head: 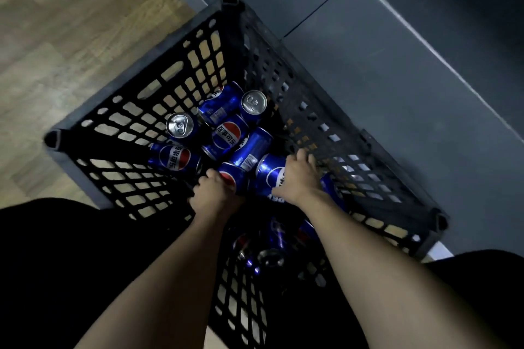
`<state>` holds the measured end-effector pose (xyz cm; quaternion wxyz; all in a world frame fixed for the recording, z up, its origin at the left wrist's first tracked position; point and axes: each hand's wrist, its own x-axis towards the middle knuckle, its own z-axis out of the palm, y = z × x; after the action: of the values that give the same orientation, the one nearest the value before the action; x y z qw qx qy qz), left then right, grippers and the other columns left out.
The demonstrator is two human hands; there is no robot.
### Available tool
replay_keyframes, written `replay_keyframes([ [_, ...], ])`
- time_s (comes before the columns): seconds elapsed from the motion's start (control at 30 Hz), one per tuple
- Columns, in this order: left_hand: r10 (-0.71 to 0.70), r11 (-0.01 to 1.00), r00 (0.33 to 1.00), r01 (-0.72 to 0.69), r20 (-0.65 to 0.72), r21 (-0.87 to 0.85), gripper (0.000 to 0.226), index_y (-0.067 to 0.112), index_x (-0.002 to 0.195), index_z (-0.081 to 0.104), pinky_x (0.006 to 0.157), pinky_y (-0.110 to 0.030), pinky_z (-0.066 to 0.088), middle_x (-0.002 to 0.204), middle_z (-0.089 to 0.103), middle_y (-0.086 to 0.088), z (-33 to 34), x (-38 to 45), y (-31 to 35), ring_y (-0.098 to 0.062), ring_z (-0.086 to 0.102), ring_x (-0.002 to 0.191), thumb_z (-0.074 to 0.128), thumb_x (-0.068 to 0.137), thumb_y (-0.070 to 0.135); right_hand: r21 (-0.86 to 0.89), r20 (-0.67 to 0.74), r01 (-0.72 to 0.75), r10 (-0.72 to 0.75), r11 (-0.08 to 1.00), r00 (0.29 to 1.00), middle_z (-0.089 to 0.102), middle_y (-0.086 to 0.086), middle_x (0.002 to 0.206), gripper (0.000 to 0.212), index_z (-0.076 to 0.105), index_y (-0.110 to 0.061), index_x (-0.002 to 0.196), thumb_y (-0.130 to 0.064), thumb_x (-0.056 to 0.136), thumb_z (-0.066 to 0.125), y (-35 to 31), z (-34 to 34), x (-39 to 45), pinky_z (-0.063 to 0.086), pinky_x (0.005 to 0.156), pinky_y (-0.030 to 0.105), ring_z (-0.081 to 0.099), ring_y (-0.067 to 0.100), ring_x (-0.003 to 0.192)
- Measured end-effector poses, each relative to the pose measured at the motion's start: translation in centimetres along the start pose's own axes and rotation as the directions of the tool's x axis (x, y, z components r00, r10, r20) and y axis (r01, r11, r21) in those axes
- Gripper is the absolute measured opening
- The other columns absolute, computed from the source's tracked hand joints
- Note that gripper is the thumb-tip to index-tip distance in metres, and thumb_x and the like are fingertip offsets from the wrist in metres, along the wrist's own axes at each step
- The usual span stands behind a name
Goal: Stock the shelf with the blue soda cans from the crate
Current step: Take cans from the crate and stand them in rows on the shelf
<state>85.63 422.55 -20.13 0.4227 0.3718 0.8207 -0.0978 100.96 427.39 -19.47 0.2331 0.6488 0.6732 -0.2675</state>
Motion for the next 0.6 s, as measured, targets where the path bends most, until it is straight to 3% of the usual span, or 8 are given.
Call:
replay_keyframes([
  [0.1, 0.014, 1.0, 1.0, -0.014, -0.001, -0.028, 0.088, 0.011, 0.127, 0.036, 0.097, -0.049, 0.04, 0.127, 0.049, -0.011, -3.4, -4.4, 1.3, -0.032, 0.047, 0.12, 0.078, 0.063, 0.053, 0.116, 0.04, -0.054, 0.05, 0.992, 0.998, 0.034, 0.01, 0.135, 0.086, 0.043, -0.008, 0.13, -0.045, 0.063, 0.082, -0.7, -3.4, -4.8, 0.038, 0.104, 0.043, 0.036, 0.03, 0.126],
  [0.2, 0.017, 0.998, 1.0, -0.017, 0.001, -0.055, 0.085, 0.012, 0.122, 0.038, 0.093, -0.048, 0.046, 0.123, 0.053, -0.011, -7.4, -10.0, 2.4, -0.031, 0.052, 0.114, 0.08, 0.061, 0.052, 0.302, 0.083, -0.132, 0.112, 0.944, 0.99, 0.032, 0.012, 0.141, 0.094, 0.033, -0.008, 0.137, -0.041, 0.065, 0.082, -1.1, -7.6, -10.7, 0.042, 0.1, 0.041, 0.041, 0.031, 0.127],
  [0.3, 0.019, 0.999, 1.0, -0.02, -0.011, -0.044, 0.083, 0.012, 0.122, 0.038, 0.092, -0.046, 0.046, 0.122, 0.053, -0.011, -12.4, -17.0, 3.3, -0.031, 0.052, 0.113, 0.08, 0.061, 0.048, 0.447, 0.126, -0.209, 0.17, 0.87, 0.977, 0.044, 0.014, 0.138, 0.093, 0.03, -0.007, 0.138, -0.038, 0.065, 0.081, -1.1, -13.1, -17.4, 0.043, 0.096, 0.037, 0.047, 0.032, 0.124],
  [0.47, 0.046, 0.982, 0.999, -0.049, -0.022, -0.18, 0.076, 0.01, 0.117, 0.039, 0.088, -0.042, 0.049, 0.118, 0.055, -0.013, -20.7, -29.5, 5.6, -0.031, 0.055, 0.107, 0.079, 0.062, 0.044, 0.73, 0.154, -0.251, 0.204, 0.636, 0.967, 0.047, 0.011, 0.137, 0.085, 0.03, -0.007, 0.139, -0.03, 0.072, 0.077, -1.1, -23.8, -28.9, 0.041, 0.092, 0.031, 0.049, 0.028, 0.118],
  [0.6, 0.092, 0.939, 0.994, -0.106, -0.057, -0.326, 0.065, 0.007, 0.116, 0.043, 0.073, -0.029, 0.04, 0.117, 0.055, -0.013, -26.3, -38.3, 7.7, -0.025, 0.055, 0.1, 0.077, 0.07, 0.038, 0.881, 0.138, -0.219, 0.214, 0.419, 0.967, 0.06, 0.009, 0.115, 0.065, 0.041, -0.011, 0.122, -0.024, 0.07, 0.079, -1.4, -30.8, -36.4, 0.043, 0.069, 0.025, 0.057, 0.019, 0.088],
])
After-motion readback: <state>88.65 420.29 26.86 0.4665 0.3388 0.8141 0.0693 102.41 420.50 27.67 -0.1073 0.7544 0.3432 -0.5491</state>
